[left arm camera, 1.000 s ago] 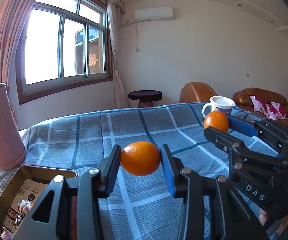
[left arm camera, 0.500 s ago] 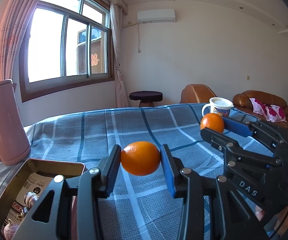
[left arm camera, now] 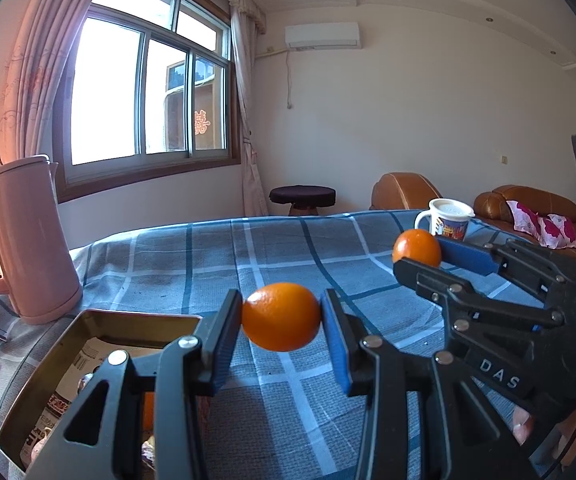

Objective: Organize fruits
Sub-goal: 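Carry the mandarins with both tools toward the tin box, then lower both mandarins into the tin box and open both tools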

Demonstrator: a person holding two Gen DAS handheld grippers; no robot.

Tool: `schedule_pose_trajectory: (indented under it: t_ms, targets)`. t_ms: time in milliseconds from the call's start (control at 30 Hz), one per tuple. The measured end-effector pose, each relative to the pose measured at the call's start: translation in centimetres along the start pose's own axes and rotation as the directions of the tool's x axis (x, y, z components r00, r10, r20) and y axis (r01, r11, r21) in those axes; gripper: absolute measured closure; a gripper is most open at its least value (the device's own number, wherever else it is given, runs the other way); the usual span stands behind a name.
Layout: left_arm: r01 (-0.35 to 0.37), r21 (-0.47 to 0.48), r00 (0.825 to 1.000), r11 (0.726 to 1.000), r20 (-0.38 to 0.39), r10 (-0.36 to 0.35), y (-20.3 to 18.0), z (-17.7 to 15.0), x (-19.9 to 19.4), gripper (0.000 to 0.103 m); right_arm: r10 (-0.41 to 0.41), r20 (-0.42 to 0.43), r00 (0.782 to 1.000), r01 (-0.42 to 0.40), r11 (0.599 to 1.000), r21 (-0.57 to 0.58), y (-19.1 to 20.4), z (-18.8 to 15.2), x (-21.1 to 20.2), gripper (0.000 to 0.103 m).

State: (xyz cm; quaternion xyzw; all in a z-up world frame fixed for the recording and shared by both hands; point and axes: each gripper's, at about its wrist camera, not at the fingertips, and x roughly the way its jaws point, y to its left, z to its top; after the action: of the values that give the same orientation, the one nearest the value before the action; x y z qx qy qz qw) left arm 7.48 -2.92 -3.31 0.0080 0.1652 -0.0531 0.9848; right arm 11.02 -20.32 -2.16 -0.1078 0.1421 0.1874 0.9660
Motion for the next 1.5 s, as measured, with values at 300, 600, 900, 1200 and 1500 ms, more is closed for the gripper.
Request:
schedule_pose_trajectory:
  t_ms: [300, 600, 900, 1200, 1500]
  targets:
    - [-0.048, -0.009, 0.999, 0.999, 0.009, 0.048, 1.9, 0.1, -1.6, 0.061, 0.07, -0.01, 0.997, -0.07, 0.997, 0.022, 1.3, 0.5, 0.1, 0.063]
    - [-0.112, -0.012, 0.994, 0.994, 0.0, 0.112, 4.2, -0.1, -2.7, 0.061, 0.155, -0.008, 0.988, -0.155, 0.988, 0.013, 3.6, 1.6, 0.2, 0.063]
    - [-0.177, -0.023, 0.984, 0.984, -0.019, 0.176, 6.6, -0.4, -3.8, 0.061, 0.27, -0.024, 0.963, -0.269, 0.963, 0.025, 6.1, 2.3, 1.0, 0.063]
    - [-0.234, -0.047, 0.972, 0.971, -0.034, 0.233, 9.2, -0.6, -4.5, 0.061, 0.326, -0.04, 0.944, -0.327, 0.945, -0.019, 9.2, 2.8, 1.4, 0.063]
    - [-0.28, -0.077, 0.959, 0.957, -0.059, 0.276, 11.9, -0.9, -4.7, 0.061, 0.355, -0.06, 0.933, -0.357, 0.933, -0.036, 11.0, 3.1, 2.2, 0.063]
